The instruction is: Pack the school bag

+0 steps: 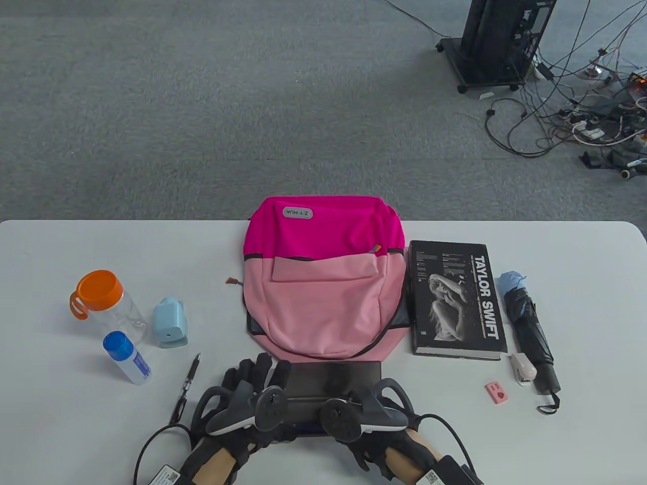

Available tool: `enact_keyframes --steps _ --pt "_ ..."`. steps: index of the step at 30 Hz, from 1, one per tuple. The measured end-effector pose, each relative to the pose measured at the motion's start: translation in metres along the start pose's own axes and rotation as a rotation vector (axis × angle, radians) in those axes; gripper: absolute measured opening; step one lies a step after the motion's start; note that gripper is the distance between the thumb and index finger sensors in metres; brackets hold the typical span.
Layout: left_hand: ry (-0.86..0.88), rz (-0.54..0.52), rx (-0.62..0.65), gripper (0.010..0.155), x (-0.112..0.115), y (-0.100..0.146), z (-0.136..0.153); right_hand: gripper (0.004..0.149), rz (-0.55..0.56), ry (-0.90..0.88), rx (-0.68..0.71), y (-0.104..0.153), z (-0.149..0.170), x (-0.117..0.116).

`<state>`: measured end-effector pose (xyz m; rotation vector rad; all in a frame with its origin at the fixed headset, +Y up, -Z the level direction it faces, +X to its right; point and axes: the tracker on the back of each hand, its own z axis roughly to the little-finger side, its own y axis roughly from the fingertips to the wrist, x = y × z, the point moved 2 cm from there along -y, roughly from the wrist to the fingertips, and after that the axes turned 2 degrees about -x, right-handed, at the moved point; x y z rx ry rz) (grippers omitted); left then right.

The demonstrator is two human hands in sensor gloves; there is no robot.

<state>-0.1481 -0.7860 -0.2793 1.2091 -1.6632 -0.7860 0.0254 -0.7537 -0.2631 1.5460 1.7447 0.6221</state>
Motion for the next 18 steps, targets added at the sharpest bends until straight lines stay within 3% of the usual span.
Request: enact_keyframes --steps 8,18 --pt "-0.002 -0.003 0.001 0.113 0.000 0.000 0.000 0.054 0.130 -0.013 -0.090 0.026 0.030 0.040" --pt "0.004 0.004 0.000 0.113 0.000 -0.001 0.002 0.056 0.174 0.141 -0.357 0.086 0.099 0.073"
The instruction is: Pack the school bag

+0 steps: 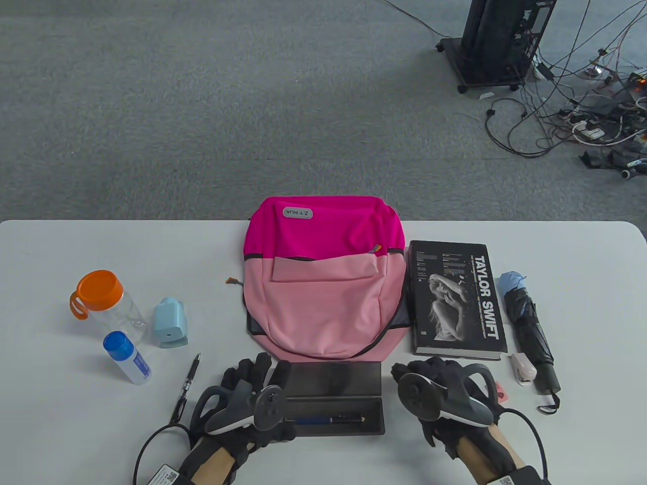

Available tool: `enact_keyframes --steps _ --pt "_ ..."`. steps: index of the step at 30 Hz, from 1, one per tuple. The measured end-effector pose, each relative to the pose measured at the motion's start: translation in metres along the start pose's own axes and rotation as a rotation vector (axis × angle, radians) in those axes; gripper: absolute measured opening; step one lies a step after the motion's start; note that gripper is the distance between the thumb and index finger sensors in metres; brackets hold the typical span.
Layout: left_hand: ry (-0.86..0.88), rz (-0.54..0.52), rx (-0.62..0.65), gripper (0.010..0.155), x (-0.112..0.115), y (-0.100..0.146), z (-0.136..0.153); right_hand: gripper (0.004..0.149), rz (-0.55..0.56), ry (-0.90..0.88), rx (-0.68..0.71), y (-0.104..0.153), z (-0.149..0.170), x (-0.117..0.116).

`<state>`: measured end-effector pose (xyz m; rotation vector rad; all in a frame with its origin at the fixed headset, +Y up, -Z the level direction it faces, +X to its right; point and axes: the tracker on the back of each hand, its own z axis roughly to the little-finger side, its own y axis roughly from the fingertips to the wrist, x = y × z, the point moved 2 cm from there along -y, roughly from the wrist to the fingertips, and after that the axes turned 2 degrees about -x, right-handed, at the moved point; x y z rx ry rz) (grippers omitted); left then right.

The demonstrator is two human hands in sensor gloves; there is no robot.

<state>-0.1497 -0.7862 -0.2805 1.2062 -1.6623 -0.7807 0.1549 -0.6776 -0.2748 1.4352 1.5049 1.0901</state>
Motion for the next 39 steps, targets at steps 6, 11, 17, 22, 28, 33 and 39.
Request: enact_keyframes --steps 6,11,17,22,28,33,39 --pt "0.002 0.000 -0.004 0.113 0.000 0.000 0.000 0.062 -0.146 0.220 -0.188 0.007 0.047 -0.025" --pt "0.004 0.000 -0.003 0.113 0.000 0.000 0.001 0.069 -0.275 0.338 -0.233 0.010 0.069 -0.059" --pt "0.005 0.001 -0.004 0.113 0.001 0.000 0.001 0.068 -0.346 0.326 -0.311 0.006 0.087 -0.080" --pt "0.009 0.003 -0.003 0.113 0.001 0.000 0.001 0.067 -0.417 0.281 -0.334 0.004 0.097 -0.099" --pt "0.016 0.006 -0.001 0.113 0.001 0.000 0.001 0.066 -0.337 0.319 -0.281 0.003 0.093 -0.106" --pt "0.014 0.006 0.000 0.113 0.001 0.000 0.001 0.061 -0.253 0.257 -0.291 0.007 0.097 -0.102" --pt "0.016 0.006 0.000 0.113 0.002 0.000 0.001 0.060 -0.306 0.256 -0.292 0.006 0.094 -0.100"
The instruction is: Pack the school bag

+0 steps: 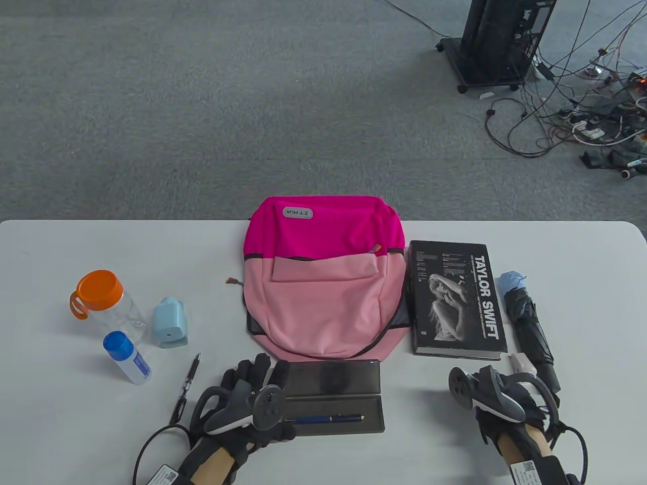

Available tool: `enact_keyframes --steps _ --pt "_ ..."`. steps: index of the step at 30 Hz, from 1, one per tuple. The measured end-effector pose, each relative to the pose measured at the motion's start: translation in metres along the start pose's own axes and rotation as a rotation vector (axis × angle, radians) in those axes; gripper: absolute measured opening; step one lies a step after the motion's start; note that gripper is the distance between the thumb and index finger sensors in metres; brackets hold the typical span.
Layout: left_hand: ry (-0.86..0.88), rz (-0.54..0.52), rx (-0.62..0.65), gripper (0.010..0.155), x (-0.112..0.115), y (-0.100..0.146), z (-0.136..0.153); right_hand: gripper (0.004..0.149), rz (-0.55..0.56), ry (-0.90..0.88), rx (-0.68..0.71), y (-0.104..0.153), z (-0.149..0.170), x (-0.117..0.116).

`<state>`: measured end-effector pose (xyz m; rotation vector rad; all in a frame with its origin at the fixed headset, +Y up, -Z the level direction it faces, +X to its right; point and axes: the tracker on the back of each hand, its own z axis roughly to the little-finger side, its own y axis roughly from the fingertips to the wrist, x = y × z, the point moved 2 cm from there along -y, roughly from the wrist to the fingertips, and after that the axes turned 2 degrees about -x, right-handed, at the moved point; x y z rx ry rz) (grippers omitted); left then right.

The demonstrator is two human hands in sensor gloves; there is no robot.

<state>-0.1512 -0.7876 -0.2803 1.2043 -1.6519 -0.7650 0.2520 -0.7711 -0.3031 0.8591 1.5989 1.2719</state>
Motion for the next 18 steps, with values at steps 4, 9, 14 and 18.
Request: enact_keyframes --steps 4,9,14,18 --pt "0.003 0.001 -0.001 0.113 0.000 0.000 0.000 0.059 -0.019 -0.051 0.020 0.001 -0.007 0.014" --pt "0.005 0.003 0.000 0.113 0.000 0.000 0.000 0.059 0.016 -0.151 0.086 0.010 -0.026 0.045" --pt "0.004 0.003 0.000 0.113 0.000 0.000 0.000 0.059 0.062 -0.253 0.168 0.022 -0.048 0.071" --pt "0.004 0.001 0.001 0.113 0.000 0.000 0.000 0.059 0.079 -0.226 0.236 0.029 -0.071 0.086"
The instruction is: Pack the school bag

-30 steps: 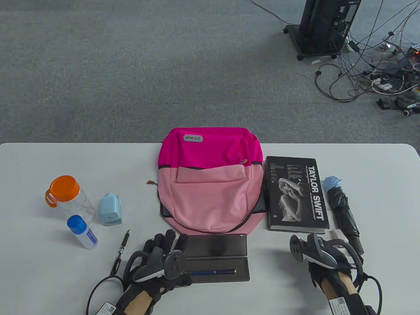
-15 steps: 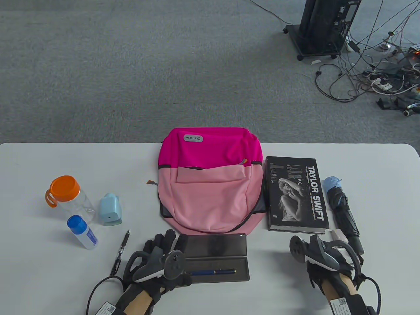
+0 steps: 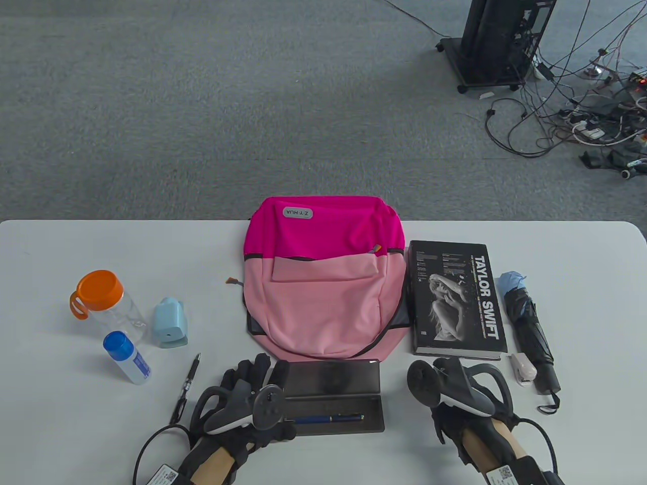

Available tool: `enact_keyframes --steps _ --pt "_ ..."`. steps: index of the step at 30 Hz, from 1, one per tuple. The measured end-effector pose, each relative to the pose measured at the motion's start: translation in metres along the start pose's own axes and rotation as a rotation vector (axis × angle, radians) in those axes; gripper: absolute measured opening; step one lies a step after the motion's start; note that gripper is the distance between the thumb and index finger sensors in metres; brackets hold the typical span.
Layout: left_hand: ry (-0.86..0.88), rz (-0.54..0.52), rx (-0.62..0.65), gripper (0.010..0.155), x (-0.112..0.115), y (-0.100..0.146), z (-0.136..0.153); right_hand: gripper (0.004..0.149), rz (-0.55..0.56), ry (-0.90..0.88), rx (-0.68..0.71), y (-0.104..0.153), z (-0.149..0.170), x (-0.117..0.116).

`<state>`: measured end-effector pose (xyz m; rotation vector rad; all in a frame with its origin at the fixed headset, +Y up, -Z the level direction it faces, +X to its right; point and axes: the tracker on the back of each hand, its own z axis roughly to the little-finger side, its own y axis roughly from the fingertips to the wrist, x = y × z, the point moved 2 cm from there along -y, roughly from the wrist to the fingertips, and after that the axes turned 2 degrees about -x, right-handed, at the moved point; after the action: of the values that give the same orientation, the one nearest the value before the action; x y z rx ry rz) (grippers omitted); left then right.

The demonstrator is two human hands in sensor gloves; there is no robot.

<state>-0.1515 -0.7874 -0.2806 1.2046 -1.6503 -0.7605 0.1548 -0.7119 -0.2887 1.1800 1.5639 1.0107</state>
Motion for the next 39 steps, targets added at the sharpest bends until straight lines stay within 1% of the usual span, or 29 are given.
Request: enact_keyframes --steps 2,5,10,15,16,18,22,24,28,30,35,39 --pt "0.000 0.000 0.000 0.113 0.000 0.000 0.000 0.059 0.004 -0.035 0.033 0.000 -0.010 0.002" --pt "-0.001 0.000 0.000 0.113 0.000 0.000 0.000 0.060 0.022 -0.063 0.121 0.001 -0.028 0.005" --pt "0.000 0.001 0.001 0.113 0.000 0.000 0.000 0.060 0.090 -0.052 0.195 0.000 -0.054 0.007" --pt "0.010 0.003 0.003 0.113 0.000 0.000 0.000 0.060 0.144 -0.040 0.259 -0.003 -0.074 0.002" --pt "0.012 0.004 0.003 0.113 0.000 0.000 0.000 0.060 0.138 -0.021 0.263 -0.005 -0.078 -0.001" --pt "0.009 0.002 0.003 0.113 0.000 0.000 0.000 0.060 0.085 -0.006 0.264 -0.008 -0.083 -0.007" --pt "0.014 0.003 0.006 0.113 0.001 0.000 0.001 0.058 0.079 -0.001 0.279 -0.011 -0.090 -0.018" --pt "0.017 0.003 0.007 0.113 0.001 0.000 0.001 0.058 0.085 0.030 0.278 -0.012 -0.091 -0.020" --pt "0.015 0.002 0.008 0.113 0.001 0.000 0.001 0.058 0.055 0.008 0.285 -0.014 -0.091 -0.027" --pt "0.014 0.000 0.010 0.113 0.001 0.000 0.001 0.059 0.059 0.016 0.287 -0.014 -0.091 -0.028" --pt "0.014 -0.003 0.011 0.113 0.001 -0.001 0.001 0.061 0.083 0.006 0.283 -0.012 -0.091 -0.025" --pt "0.011 -0.003 0.009 0.113 0.001 -0.001 0.001 0.060 0.125 -0.030 0.255 -0.010 -0.084 -0.011"
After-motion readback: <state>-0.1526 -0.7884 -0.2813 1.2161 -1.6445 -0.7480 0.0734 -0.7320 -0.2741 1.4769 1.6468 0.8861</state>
